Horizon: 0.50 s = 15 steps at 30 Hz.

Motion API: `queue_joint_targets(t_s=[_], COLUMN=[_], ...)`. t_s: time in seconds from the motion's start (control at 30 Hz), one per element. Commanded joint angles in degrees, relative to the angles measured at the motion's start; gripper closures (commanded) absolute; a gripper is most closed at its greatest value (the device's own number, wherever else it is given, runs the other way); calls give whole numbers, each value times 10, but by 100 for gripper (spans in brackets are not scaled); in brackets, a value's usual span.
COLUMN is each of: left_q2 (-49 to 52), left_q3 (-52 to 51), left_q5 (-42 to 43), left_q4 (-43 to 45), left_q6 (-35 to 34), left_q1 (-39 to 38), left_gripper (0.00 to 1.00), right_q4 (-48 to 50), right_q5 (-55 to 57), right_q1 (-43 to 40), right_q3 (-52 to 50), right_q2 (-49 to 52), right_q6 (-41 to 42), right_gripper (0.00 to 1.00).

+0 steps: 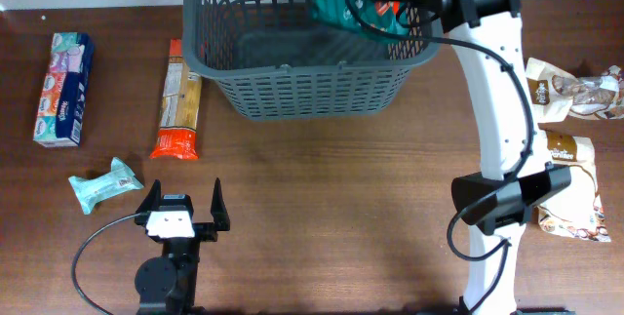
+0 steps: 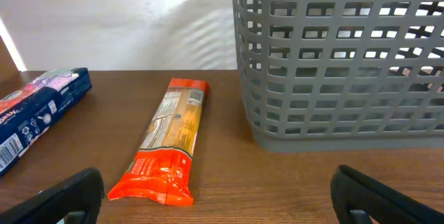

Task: Pack container
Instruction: 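Lift the Nescafe bag with the right gripper toward the basket, then lower the bag into the basket and open the right gripper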

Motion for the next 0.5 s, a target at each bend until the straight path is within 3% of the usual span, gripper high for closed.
queue_joint_targets(t_s=[0.0, 0.47], left_q2=[-5, -5], left_q3=[-3, -3], left_q5=[6, 6], left_q4=[0, 0], left_q6=[9, 9], left_q1=[1, 1], left_gripper=[1, 1], right_q4=[20, 27], right_q5=[-28, -28], right_q1=[3, 3], right_q3=[-6, -104], right_q2=[-20, -13], right_q6=[-3, -3], right_gripper=[96, 96])
